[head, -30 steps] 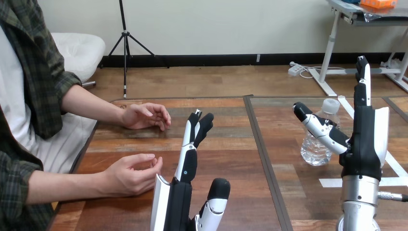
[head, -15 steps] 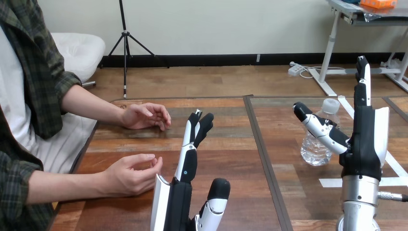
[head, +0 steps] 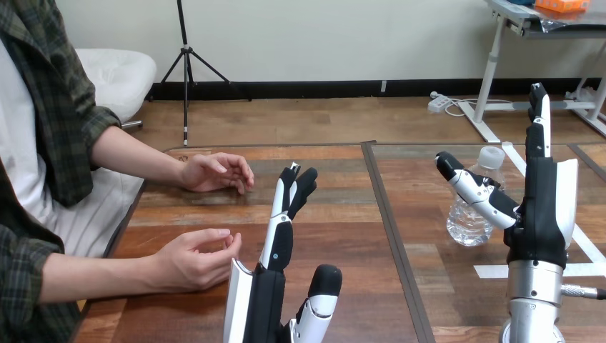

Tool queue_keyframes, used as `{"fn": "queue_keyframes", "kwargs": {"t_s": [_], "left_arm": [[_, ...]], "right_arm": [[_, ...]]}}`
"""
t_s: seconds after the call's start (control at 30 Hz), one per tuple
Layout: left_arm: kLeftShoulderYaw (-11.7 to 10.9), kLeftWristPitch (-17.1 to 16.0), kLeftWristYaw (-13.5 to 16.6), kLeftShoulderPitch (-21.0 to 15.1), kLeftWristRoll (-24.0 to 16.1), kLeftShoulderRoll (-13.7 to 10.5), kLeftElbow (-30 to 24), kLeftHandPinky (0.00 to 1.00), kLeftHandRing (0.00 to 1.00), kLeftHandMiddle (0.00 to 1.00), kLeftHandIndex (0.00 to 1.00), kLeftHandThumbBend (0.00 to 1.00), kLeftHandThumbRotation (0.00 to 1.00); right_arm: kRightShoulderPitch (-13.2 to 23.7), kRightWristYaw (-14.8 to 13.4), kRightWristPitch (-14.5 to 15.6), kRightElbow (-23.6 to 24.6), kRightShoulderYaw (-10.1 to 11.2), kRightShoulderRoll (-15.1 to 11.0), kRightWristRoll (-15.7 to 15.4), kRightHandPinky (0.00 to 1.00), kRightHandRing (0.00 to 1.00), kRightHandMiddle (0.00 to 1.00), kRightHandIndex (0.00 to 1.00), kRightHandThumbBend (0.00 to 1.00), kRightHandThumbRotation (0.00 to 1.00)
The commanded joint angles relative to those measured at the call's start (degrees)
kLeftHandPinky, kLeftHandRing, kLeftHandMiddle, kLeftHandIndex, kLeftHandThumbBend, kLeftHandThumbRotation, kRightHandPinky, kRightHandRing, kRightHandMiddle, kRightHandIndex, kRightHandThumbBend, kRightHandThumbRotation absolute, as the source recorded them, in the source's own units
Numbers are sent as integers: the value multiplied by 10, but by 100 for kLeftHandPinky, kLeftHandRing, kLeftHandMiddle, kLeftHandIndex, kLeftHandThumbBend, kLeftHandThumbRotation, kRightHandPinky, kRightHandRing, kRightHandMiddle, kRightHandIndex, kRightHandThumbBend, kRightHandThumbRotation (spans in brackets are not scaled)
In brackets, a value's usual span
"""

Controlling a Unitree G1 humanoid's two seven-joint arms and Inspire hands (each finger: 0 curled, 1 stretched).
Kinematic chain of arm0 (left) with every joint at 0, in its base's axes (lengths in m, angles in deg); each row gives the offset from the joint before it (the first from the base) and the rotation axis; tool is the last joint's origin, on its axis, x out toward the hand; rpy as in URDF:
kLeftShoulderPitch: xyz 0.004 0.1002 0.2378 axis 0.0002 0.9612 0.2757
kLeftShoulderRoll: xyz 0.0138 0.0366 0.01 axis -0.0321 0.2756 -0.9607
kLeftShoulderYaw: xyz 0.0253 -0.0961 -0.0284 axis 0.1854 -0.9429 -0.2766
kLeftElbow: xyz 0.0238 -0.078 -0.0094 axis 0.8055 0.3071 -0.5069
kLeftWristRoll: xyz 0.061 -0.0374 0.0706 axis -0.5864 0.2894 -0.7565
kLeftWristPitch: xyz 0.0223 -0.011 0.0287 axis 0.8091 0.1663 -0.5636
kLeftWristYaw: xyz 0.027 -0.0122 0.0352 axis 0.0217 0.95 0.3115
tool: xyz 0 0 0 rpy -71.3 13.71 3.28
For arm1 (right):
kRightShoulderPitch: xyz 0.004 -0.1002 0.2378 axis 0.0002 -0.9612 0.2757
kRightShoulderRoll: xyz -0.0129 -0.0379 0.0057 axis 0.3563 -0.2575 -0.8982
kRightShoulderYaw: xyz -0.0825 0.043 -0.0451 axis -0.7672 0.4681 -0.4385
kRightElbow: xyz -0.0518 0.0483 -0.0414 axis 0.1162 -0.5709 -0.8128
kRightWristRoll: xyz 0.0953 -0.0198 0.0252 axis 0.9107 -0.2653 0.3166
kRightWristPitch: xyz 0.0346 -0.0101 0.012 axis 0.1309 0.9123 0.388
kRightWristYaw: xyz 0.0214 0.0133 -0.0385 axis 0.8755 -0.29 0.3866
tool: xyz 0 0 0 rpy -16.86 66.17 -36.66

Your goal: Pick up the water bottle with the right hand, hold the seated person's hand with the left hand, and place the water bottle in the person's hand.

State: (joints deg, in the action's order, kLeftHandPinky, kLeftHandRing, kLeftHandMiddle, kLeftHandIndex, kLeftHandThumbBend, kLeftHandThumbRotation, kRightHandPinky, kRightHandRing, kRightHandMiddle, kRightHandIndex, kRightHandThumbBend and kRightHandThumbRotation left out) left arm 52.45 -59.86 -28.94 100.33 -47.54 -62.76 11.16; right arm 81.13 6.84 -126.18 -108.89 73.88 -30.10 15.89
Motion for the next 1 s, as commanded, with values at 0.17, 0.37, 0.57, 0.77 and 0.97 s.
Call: {"fn": "queue_keyframes", "kwargs": {"t_s": [0.17,0.37,0.57,0.77,0.97], "left_arm": [[-2,-3,1,-11,1,11,3,90,91,93,99,42,100],[-2,-3,1,-11,1,11,3,90,91,93,99,42,100],[-2,-3,1,-11,1,11,3,90,91,93,99,42,100],[-2,-3,1,-11,1,11,3,90,91,93,99,42,100],[-2,-3,1,-11,1,11,3,90,91,93,99,42,100]], "right_arm": [[42,-5,0,12,-2,-8,3,100,100,100,100,90,48],[42,-5,0,12,-2,-8,3,100,100,100,100,90,48],[42,-5,0,12,-2,-8,3,100,100,100,100,90,48],[42,-5,0,12,-2,-8,3,100,100,100,100,90,48],[42,-5,0,12,-2,-8,3,100,100,100,100,90,48]]}}
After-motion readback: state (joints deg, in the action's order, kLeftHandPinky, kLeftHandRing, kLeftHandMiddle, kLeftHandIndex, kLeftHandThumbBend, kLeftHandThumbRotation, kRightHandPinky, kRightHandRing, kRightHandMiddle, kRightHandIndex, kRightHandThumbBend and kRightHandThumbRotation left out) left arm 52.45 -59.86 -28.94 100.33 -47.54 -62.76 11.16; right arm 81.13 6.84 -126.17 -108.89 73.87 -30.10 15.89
